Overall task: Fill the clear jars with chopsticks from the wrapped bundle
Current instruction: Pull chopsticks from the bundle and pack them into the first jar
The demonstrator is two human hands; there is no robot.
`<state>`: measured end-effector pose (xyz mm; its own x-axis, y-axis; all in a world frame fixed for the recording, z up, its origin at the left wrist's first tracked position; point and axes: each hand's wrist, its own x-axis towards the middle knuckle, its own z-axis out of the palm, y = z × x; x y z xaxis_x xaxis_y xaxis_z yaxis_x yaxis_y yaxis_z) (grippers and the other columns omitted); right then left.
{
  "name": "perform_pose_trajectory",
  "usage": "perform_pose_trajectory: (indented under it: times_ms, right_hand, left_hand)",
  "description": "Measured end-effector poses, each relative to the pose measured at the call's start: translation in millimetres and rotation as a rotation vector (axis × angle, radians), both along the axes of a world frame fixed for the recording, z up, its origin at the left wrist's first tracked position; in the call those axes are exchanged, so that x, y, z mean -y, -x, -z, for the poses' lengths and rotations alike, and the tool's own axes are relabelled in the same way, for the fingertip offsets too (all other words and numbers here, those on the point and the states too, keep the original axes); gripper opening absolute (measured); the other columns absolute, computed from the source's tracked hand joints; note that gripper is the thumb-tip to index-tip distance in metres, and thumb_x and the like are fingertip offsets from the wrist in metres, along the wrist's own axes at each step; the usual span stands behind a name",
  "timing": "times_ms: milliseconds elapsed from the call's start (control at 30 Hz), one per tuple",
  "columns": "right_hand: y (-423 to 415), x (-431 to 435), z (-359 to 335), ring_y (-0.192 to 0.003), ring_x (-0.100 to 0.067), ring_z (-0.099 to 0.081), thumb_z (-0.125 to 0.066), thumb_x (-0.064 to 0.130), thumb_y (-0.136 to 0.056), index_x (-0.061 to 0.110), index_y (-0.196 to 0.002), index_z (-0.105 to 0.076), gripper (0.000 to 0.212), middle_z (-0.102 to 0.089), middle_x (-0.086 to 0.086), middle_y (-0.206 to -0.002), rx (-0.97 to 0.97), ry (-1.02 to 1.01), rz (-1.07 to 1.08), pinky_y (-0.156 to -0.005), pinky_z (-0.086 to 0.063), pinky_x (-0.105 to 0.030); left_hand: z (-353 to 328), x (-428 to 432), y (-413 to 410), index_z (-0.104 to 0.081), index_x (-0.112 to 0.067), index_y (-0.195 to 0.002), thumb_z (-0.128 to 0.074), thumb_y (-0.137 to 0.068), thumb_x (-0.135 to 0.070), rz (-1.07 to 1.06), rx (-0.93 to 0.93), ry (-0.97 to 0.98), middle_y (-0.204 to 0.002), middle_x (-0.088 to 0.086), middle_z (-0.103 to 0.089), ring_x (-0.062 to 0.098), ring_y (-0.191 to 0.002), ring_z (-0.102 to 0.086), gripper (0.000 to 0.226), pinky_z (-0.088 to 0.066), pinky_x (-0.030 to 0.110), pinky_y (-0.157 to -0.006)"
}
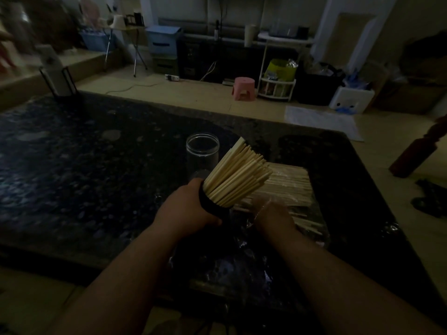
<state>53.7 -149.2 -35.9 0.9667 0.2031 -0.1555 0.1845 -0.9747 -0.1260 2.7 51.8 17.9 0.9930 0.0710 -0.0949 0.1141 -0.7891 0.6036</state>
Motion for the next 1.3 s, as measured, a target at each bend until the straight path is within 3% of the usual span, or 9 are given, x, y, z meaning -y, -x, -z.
perform_pose_trajectory:
  times_ms: [133, 633, 767, 1000, 1167, 1300]
  right_hand:
    - [5, 2, 4, -0.126, -0.028, -0.046, -0.048, 0.021, -0.097, 0.018, -0.141, -0.040, 0.045, -0.047, -0.011, -0.140, -0.005, 0.003, 0.032, -0.104, -0.037, -0.036]
    - [24, 0, -3, -0.106, -0.025, -0.059, -0.059, 0.030, -0.089, 0.019, -0.113, -0.065, 0.027, -0.063, -0.007, -0.118, -0.082, -0.154, 0.057, -0.086, -0.046, -0.028]
    - [23, -2, -1, -0.113, -0.026, -0.056, -0.059, 0.027, -0.087, 0.027, -0.126, -0.057, 0.039, -0.058, -0.006, -0.128, -0.102, -0.230, 0.066, -0.090, -0.045, -0.029]
    - [13, -1, 2, -0.120, -0.028, -0.052, -0.058, 0.026, -0.092, 0.019, -0.130, -0.052, 0.039, -0.056, -0.010, -0.131, -0.097, -0.150, 0.095, -0.099, -0.043, -0.034]
    - [12, -3, 3, -0.134, -0.031, -0.035, -0.057, 0.037, -0.092, 0.016, -0.140, -0.042, 0.054, -0.039, -0.011, -0.147, -0.112, 0.004, 0.066, -0.108, -0.033, -0.037]
    - [16, -2, 1, -0.129, -0.029, -0.043, -0.061, 0.038, -0.089, 0.016, -0.134, -0.049, 0.051, -0.045, -0.010, -0.141, -0.111, 0.024, 0.062, -0.104, -0.038, -0.037]
  left_hand:
    - [0, -1, 0, -0.043, -0.028, -0.135, -0.089, -0.056, -0.038, 0.007, 0.000, 0.002, -0.116, -0.004, -0.060, 0.012, -0.096, -0.055, 0.092, -0.049, 0.030, -0.083]
    - [-2, 1, 3, -0.042, -0.028, -0.136, -0.088, -0.057, -0.037, 0.016, 0.004, -0.007, -0.118, -0.002, -0.060, 0.016, -0.102, -0.058, 0.091, -0.050, 0.032, -0.084]
    - [-3, 2, 3, -0.041, -0.029, -0.137, -0.088, -0.058, -0.035, 0.013, -0.010, 0.015, -0.118, -0.004, -0.059, 0.012, -0.097, -0.055, 0.092, -0.050, 0.032, -0.085]
    - [-3, 3, 2, -0.041, -0.028, -0.137, -0.088, -0.057, -0.036, 0.008, -0.010, 0.008, -0.117, -0.003, -0.060, 0.014, -0.099, -0.057, 0.093, -0.051, 0.032, -0.085]
    - [-2, 2, 1, -0.042, -0.028, -0.136, -0.088, -0.057, -0.037, 0.016, -0.006, -0.003, -0.116, -0.003, -0.060, 0.012, -0.094, -0.055, 0.092, -0.050, 0.031, -0.083]
    - [-2, 1, 1, -0.041, -0.028, -0.137, -0.088, -0.056, -0.037, 0.015, 0.000, -0.006, -0.117, -0.003, -0.061, 0.011, -0.093, -0.054, 0.094, -0.048, 0.029, -0.080]
